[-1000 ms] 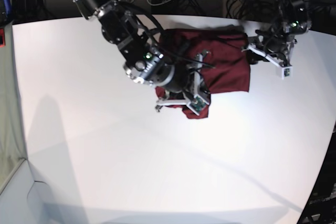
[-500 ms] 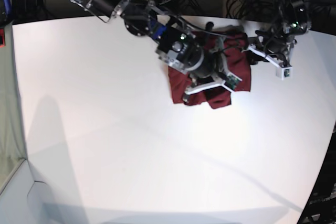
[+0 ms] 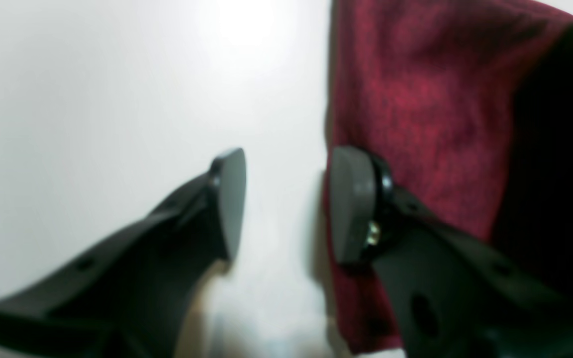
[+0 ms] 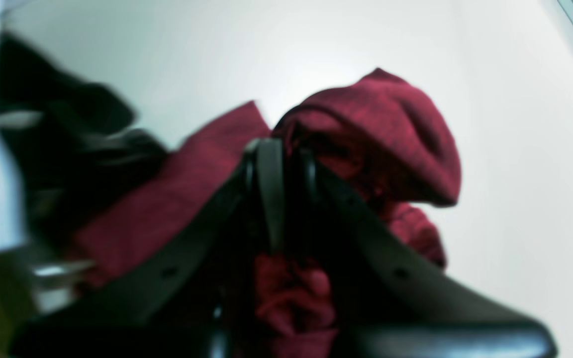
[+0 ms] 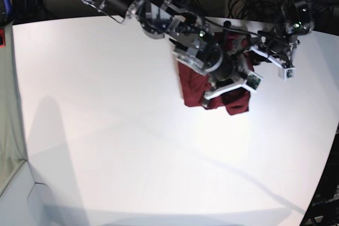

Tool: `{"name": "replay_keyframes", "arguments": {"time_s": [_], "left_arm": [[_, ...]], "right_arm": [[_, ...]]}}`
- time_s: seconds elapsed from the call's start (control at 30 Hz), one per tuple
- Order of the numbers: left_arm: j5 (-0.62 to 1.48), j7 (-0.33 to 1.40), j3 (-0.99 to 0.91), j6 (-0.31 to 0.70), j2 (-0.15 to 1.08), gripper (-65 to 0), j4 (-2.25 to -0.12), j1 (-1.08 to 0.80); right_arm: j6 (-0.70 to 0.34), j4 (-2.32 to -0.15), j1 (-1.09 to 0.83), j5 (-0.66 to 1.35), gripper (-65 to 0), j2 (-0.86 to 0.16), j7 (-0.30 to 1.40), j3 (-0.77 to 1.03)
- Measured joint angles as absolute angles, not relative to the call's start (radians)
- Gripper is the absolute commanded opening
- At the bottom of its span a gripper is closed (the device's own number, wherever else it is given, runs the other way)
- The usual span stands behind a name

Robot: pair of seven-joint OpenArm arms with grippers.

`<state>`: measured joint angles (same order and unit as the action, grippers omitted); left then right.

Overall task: Layout the t-shirt on the table in an organized manner, then fold the t-shirt properly
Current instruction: 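Carry the held end with the right gripper over onto the folded half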

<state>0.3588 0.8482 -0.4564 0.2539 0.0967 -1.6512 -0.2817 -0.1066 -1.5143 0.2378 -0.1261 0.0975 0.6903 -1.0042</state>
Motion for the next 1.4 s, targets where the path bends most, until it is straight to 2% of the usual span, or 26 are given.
{"name": "replay_keyframes", "arguments": {"time_s": [0.33, 0.93, 1.23, 1.3, 1.4], "left_arm": [[0.363, 0.847, -0.457, 0.253, 0.096, -38.0, -1.651, -0.284], [0.362, 0.849, -0.458, 0.254, 0.097, -38.0, -1.651, -0.282], [0.362, 0.849, -0.458, 0.254, 0.097, -38.0, -1.651, -0.282], [0.363, 0.849, -0.459, 0.254, 0.099, -38.0, -1.651, -0.282], [0.359, 0.849, -0.46, 0.254, 0.099, -38.0, -1.651, -0.281]], "right_arm": [[-0.107, -1.404, 0.243, -0.123, -65.0, 0.134, 0.672, -1.057], [-0.107, -1.36, 0.271, -0.124, -64.5, 0.136, 0.676, -1.056], [-0.107, -1.388, 0.268, -0.124, -36.1, 0.134, 0.676, -1.056], [-0.106, -1.434, 0.262, -0.133, -33.1, 0.131, 0.656, -1.056], [-0.106, -1.52, 0.229, -0.125, -32.1, 0.141, 0.59, -1.042]]}}
